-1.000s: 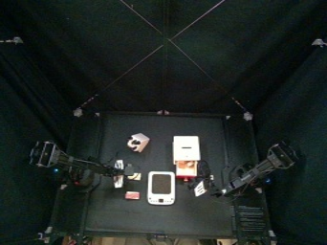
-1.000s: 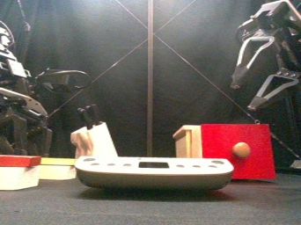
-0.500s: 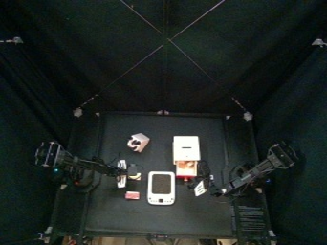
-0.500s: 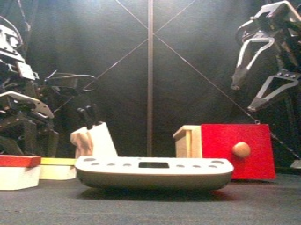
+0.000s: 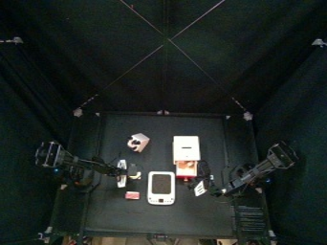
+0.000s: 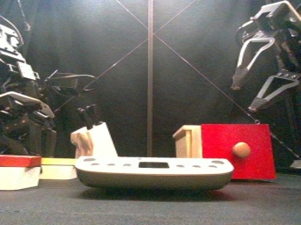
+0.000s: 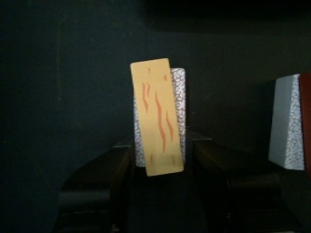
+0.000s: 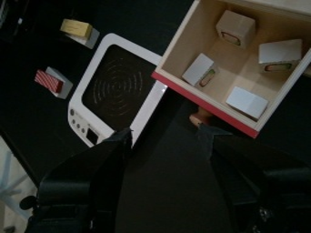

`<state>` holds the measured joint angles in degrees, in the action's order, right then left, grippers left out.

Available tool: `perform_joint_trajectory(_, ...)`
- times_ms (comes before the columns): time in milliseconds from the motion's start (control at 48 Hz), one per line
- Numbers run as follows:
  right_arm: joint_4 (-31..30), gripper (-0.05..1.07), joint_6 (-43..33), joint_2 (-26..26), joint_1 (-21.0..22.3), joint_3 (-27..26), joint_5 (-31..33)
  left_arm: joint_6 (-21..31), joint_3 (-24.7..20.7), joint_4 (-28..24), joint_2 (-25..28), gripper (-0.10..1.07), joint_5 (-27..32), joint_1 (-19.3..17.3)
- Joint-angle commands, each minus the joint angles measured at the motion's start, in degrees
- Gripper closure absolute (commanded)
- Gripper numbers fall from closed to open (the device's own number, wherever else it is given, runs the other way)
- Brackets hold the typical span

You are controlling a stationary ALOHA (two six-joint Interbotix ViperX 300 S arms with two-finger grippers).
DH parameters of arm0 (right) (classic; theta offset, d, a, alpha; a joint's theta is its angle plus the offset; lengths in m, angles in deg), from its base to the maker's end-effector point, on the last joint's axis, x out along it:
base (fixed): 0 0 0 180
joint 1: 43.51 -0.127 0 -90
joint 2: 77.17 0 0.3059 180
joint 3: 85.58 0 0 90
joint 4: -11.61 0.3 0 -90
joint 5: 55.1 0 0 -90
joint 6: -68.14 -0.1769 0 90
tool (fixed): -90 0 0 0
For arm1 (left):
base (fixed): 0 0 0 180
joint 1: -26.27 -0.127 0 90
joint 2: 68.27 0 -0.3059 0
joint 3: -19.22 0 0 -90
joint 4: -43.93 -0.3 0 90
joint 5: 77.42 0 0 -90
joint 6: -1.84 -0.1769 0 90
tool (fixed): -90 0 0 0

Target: Grab egg sushi

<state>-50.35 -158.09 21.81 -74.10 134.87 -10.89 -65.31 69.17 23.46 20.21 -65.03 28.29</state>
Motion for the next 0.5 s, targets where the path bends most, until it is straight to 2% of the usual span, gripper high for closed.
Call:
perform_joint_trajectory(0, -0.18, 0.1, 0.09, 1.05, 0.18, -0.44, -0.09, 0.26, -2.02, 0.09, -2.55, 0.38, 0.62, 0.09)
perform_joint_trajectory(208, -0.44, 0.1, 0.18, 1.05, 0.18, -0.35, -0.26, 0.26, -2.02, 0.18, -6.59, 0.38, -0.18, 0.88)
perform_joint_trajectory(479, -0.44, 0.1, 0.09, 0.79, 0.18, -0.44, -0.79, 0.18, -2.02, 0.09, -6.86, 0.38, -1.23, 0.97)
